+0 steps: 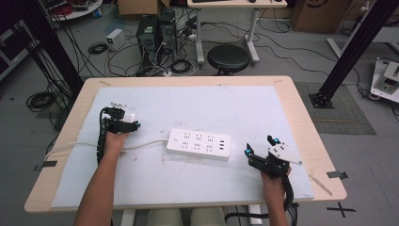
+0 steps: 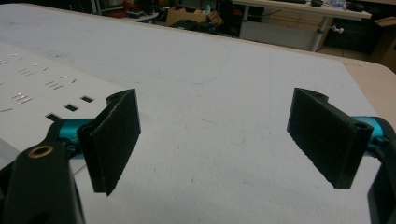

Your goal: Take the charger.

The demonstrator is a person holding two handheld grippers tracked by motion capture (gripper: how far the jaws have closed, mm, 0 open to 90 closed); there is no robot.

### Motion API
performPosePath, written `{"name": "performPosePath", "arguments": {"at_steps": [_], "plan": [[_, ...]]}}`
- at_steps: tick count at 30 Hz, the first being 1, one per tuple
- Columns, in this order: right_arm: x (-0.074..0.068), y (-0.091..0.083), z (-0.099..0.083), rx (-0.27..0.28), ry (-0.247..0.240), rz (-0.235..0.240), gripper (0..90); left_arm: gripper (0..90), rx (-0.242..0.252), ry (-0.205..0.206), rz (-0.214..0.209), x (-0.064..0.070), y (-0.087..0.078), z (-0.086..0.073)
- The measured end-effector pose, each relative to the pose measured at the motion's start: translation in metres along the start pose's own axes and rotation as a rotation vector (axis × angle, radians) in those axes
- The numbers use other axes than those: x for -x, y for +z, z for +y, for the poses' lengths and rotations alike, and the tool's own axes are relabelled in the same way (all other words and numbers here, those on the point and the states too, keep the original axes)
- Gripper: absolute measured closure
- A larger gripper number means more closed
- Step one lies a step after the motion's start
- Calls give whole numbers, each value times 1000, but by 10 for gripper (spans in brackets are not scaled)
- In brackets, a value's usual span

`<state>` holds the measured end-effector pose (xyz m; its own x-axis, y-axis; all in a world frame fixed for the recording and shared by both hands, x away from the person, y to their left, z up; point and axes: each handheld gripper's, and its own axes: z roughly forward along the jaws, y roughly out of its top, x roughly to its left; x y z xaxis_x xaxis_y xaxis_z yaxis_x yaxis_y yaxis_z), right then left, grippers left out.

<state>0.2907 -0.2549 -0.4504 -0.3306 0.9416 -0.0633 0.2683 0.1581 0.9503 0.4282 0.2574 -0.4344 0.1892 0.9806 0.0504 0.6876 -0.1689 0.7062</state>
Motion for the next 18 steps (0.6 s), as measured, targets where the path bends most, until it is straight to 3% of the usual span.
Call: {"name": "performPosePath", "arguments": {"at_steps": [15,18], "plan": [[1,0,0,-4,-3,-1,177,317,-14,-10,-25,-5,8,-4],[1,1,0,-6,-3,-1,177,424,-6,-3,-43,-5,6,-4]]}}
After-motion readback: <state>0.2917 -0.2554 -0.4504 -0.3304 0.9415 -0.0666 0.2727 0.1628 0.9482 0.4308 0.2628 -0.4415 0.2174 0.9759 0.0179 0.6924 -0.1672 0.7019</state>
